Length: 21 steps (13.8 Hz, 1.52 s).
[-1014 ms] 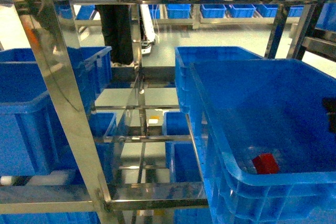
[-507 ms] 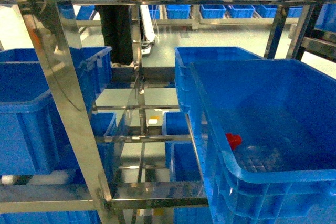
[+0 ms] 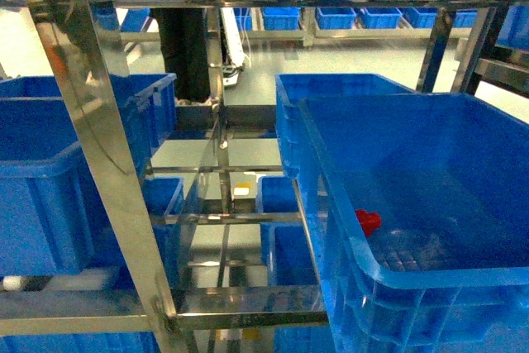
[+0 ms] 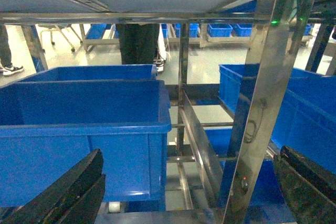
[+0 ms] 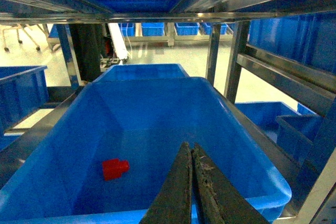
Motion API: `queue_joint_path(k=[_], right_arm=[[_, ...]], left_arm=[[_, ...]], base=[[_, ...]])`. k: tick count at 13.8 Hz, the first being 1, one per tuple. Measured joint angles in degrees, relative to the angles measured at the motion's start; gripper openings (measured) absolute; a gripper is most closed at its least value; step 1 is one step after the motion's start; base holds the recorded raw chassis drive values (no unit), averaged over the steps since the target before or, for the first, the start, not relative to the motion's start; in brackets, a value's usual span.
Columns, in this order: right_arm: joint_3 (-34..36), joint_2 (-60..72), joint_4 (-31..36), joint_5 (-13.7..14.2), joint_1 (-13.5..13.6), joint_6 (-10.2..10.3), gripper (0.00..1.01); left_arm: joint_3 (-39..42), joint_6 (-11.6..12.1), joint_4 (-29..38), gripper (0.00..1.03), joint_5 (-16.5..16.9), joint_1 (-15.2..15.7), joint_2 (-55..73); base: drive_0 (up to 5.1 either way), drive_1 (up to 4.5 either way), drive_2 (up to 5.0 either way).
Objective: Pick red block from blue box to shelf
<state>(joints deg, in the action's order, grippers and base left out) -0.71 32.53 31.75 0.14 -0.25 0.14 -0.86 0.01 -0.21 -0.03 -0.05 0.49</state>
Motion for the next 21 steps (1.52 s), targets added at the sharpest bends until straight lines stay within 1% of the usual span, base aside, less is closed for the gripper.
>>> queue_joint_path(k=[1, 2, 5, 8, 11, 12, 13, 14, 16, 17, 19, 21], right_arm=[[0.0, -2.6, -2.1, 0.0, 0.0, 0.0, 0.02], [0.0, -7.4, -7.0, 0.0, 0.0, 0.0, 0.02], [0.0, -14.5, -13.7, 0.0, 0.0, 0.0, 0.02], [0.0, -19.8, -18.9, 0.0, 0.0, 0.0, 0.02], [0.0, -22.9, -22.2, 0.0, 0.0, 0.0, 0.02], [0.0, -28.2, -30.6, -0.3, 0.0, 0.0, 0.02], [0.0, -32.2, -30.9, -0.2, 0.0, 0.0, 0.02], [0.0, -32.2, -32.1, -0.2, 0.0, 0.0, 0.02], [0.0, -32.3, -31.8, -0.2, 0.0, 0.0, 0.02], [0.0, -32.3, -32.0, -0.2, 0.0, 0.0, 0.04], [0.0, -32.3, -32.0, -0.2, 0.0, 0.0, 0.36], [0.0, -32.3, -32.0, -0.2, 0.0, 0.0, 0.6]], left_arm=[[0.0, 0.0, 0.0, 0.98, 0.0, 0.0, 0.0], [0.0, 0.0, 0.0, 0.98, 0.0, 0.0, 0.0], [0.0, 0.0, 0.0, 0.98, 0.0, 0.0, 0.0], [0.0, 0.0, 0.0, 0.98, 0.0, 0.0, 0.0], [0.0, 0.0, 0.0, 0.98, 0.0, 0.0, 0.0], [0.0, 0.0, 0.0, 0.98, 0.0, 0.0, 0.0], [0.0, 0.0, 0.0, 0.98, 0.0, 0.0, 0.0], [0.0, 0.0, 0.1, 0.98, 0.0, 0.0, 0.0], [0.0, 0.0, 0.0, 0.98, 0.0, 0.0, 0.0], [0.0, 0.0, 0.0, 0.98, 0.0, 0.0, 0.0], [0.0, 0.0, 0.0, 0.98, 0.0, 0.0, 0.0], [0.0, 0.0, 0.0, 0.98, 0.0, 0.0, 0.0]], base=[[0.0, 0.0, 0.0], [0.0, 0.0, 0.0], [0.0, 0.0, 0.0], [0.0, 0.0, 0.0], [0.0, 0.0, 0.0], [0.0, 0.0, 0.0], [0.0, 0.0, 0.0], [0.0, 0.0, 0.0], [0.0, 0.0, 0.0], [0.0, 0.0, 0.0], [0.0, 0.0, 0.0], [0.0, 0.0, 0.0]])
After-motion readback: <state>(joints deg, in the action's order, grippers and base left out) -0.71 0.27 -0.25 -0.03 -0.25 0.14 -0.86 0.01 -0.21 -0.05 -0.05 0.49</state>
